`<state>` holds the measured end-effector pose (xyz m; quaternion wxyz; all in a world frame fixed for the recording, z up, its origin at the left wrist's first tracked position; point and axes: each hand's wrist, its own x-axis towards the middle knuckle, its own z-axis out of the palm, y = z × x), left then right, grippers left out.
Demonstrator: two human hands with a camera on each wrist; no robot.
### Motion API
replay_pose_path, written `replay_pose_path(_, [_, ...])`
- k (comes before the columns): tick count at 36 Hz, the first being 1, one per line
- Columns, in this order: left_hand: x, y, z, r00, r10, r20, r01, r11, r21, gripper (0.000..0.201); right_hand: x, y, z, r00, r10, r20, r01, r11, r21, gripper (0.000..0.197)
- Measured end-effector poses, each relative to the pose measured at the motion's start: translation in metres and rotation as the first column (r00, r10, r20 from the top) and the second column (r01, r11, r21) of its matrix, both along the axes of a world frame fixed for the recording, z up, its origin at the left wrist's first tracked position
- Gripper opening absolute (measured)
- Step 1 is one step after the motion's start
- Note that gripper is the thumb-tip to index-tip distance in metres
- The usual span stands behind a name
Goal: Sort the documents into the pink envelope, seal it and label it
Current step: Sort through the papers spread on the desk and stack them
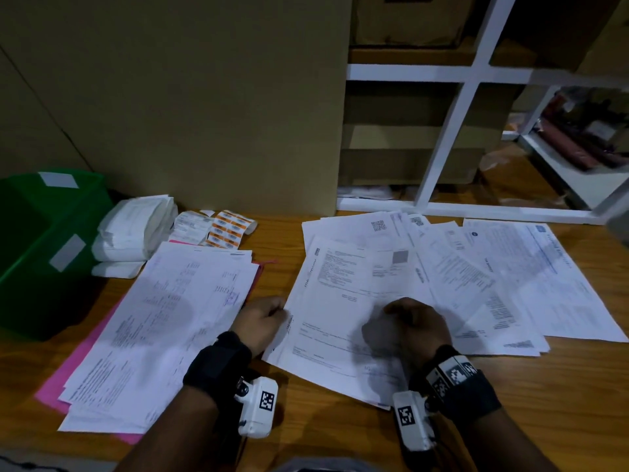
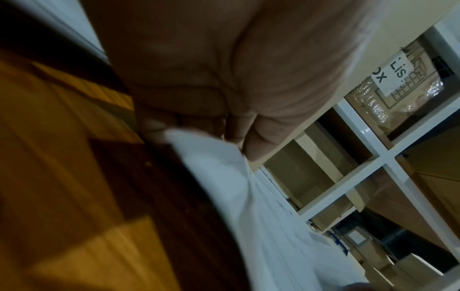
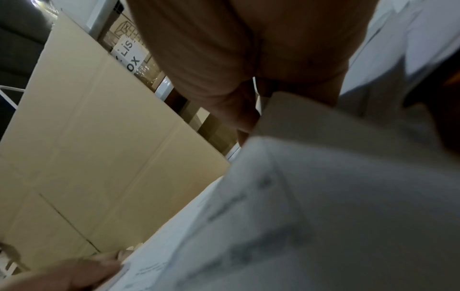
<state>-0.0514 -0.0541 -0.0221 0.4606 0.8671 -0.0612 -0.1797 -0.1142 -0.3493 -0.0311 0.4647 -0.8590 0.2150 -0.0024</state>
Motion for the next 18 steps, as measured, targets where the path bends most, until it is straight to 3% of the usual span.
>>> replay_pose_path(5, [-0.002, -0.007, 0.005, 0.998, 0.017, -0.056, -0.021, 0.997, -0.071, 0.029, 0.001, 0.006, 0.005, 0.994, 0.110, 0.000, -0.109, 0.988, -0.108, 0.031])
replay_pose_path(7, [-0.001, -0.007, 0.003, 0.994, -0.026, -0.111, 0.013, 0.994, -0.112, 0.048, 0.002, 0.008, 0.006, 0.985, 0.173, -0.014, -0.173, 0.971, -0.167, 0.030])
replay_pose_path(10, [-0.005, -0.015, 0.007, 0.998, -0.034, -0.062, 0.029, 0.996, -0.087, 0.044, 0.002, 0.012, 0.008, 0.974, 0.226, -0.019, -0.225, 0.952, -0.208, 0.029])
replay_pose_path(13, [-0.007, -0.015, 0.006, 1.000, -0.020, 0.004, 0.020, 0.993, -0.116, 0.045, 0.001, 0.017, 0.011, 0.978, 0.199, 0.069, -0.186, 0.969, -0.161, 0.031])
replay_pose_path(18, [-0.011, 0.008, 0.011, 0.994, 0.105, 0.017, -0.095, 0.944, -0.317, 0.041, 0.005, 0.023, 0.011, 0.939, 0.246, 0.239, -0.231, 0.969, -0.088, 0.025])
